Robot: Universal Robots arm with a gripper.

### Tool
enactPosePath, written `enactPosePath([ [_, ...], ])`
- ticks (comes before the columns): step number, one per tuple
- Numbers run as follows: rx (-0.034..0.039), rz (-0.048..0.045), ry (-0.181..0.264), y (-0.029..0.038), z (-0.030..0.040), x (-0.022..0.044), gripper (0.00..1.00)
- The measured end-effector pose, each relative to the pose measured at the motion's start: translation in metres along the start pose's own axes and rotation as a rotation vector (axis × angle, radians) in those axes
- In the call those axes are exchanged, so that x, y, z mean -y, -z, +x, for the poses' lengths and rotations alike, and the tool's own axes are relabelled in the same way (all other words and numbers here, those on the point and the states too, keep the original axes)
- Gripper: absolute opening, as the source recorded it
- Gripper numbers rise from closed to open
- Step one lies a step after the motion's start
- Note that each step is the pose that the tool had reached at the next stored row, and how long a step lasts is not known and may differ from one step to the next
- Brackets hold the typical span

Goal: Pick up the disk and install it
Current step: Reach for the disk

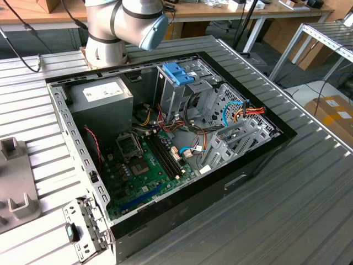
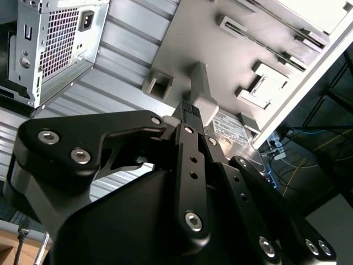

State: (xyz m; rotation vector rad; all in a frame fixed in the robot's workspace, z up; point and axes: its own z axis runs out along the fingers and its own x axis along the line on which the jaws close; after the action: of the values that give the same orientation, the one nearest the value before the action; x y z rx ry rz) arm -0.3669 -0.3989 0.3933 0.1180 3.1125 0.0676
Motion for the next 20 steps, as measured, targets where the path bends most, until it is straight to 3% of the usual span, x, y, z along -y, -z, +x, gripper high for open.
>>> enactPosePath([
  [20,0.0000,0.0000,0.000,0.0005,0.0201,0.0015,0.10],
])
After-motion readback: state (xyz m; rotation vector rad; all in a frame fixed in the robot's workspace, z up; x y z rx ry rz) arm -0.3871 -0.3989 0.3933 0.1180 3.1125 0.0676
